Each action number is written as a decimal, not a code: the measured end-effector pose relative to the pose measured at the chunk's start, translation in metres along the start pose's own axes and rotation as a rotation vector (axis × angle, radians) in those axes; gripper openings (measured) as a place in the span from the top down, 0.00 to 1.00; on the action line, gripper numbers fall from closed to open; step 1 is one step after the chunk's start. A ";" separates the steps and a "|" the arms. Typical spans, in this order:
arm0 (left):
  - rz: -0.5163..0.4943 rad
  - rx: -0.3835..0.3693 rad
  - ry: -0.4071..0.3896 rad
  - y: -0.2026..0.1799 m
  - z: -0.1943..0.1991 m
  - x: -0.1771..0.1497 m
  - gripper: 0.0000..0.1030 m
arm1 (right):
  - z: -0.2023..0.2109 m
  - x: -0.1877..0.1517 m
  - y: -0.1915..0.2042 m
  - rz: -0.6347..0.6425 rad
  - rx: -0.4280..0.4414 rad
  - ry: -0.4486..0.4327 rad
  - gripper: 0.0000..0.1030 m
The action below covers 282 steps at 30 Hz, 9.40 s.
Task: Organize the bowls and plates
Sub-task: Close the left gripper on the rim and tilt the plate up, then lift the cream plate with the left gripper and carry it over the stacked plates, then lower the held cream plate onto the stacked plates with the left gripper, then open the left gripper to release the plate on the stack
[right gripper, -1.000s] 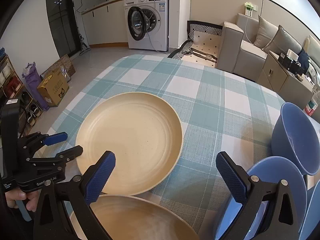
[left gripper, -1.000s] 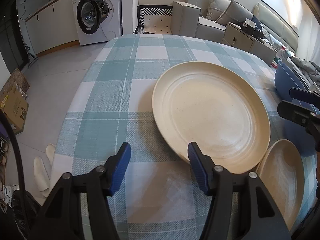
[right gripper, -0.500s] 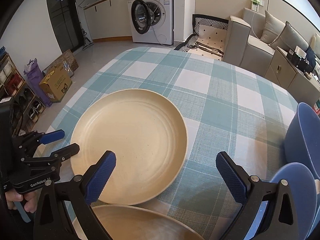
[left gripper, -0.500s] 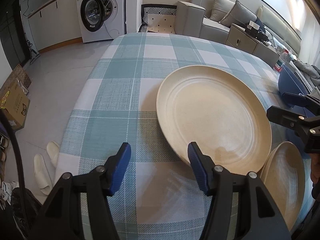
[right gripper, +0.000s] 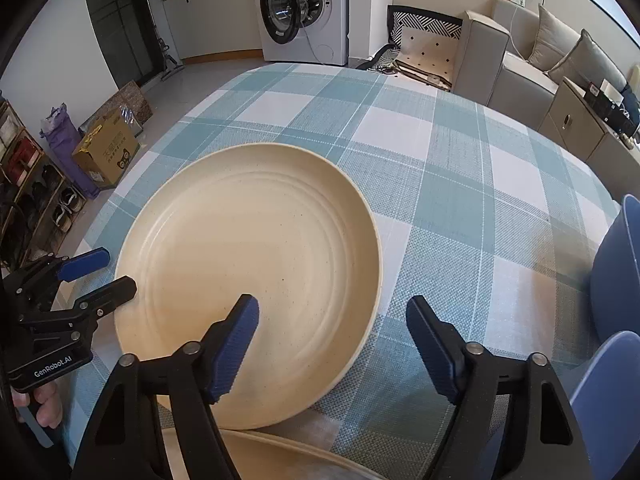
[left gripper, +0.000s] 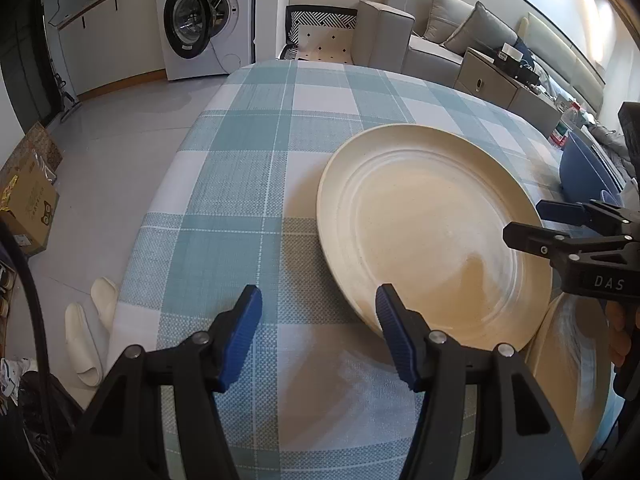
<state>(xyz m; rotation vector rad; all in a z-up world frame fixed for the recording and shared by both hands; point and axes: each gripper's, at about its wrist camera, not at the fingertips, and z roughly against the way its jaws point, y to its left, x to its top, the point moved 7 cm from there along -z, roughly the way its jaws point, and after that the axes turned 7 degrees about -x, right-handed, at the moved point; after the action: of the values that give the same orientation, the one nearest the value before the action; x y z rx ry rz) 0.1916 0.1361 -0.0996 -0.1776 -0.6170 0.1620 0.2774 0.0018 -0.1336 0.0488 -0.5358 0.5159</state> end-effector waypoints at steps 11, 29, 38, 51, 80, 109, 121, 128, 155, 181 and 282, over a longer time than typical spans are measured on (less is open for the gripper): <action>-0.004 0.010 0.013 0.002 -0.008 -0.003 0.44 | -0.001 -0.003 0.000 0.031 -0.035 -0.005 0.62; -0.051 -0.045 -0.012 -0.014 -0.005 -0.001 0.77 | 0.010 -0.004 0.003 0.062 -0.055 -0.038 0.74; -0.056 -0.028 -0.018 -0.016 -0.004 -0.001 0.77 | 0.016 -0.003 0.015 0.095 -0.036 -0.059 0.74; -0.050 -0.027 -0.017 -0.015 -0.005 -0.001 0.77 | 0.004 -0.010 0.003 0.068 -0.042 -0.005 0.73; -0.039 0.003 -0.077 -0.010 0.012 0.006 0.77 | 0.024 0.002 0.012 0.038 -0.014 -0.092 0.73; -0.109 -0.003 -0.139 -0.039 0.052 0.011 0.77 | 0.091 -0.017 -0.003 -0.029 -0.025 -0.191 0.73; -0.158 -0.017 -0.156 -0.063 0.066 0.009 0.77 | 0.122 -0.039 -0.017 -0.066 -0.042 -0.223 0.73; -0.178 -0.031 -0.151 -0.073 0.070 0.001 0.76 | 0.137 -0.052 -0.022 -0.082 -0.037 -0.237 0.73; -0.212 -0.057 -0.134 -0.089 0.082 -0.034 0.76 | 0.162 -0.102 -0.023 -0.125 -0.003 -0.265 0.73; -0.251 -0.064 -0.136 -0.101 0.096 -0.054 0.76 | 0.176 -0.147 -0.020 -0.154 0.012 -0.268 0.73; -0.434 -0.028 0.009 -0.147 0.056 -0.106 0.54 | 0.149 -0.221 -0.036 -0.209 0.003 -0.132 0.62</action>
<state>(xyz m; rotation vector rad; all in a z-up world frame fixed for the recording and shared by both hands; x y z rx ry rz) 0.0880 -0.0218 -0.0823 -0.0682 -0.6352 -0.2661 0.0613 -0.1571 -0.1130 0.1407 -0.6509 0.3101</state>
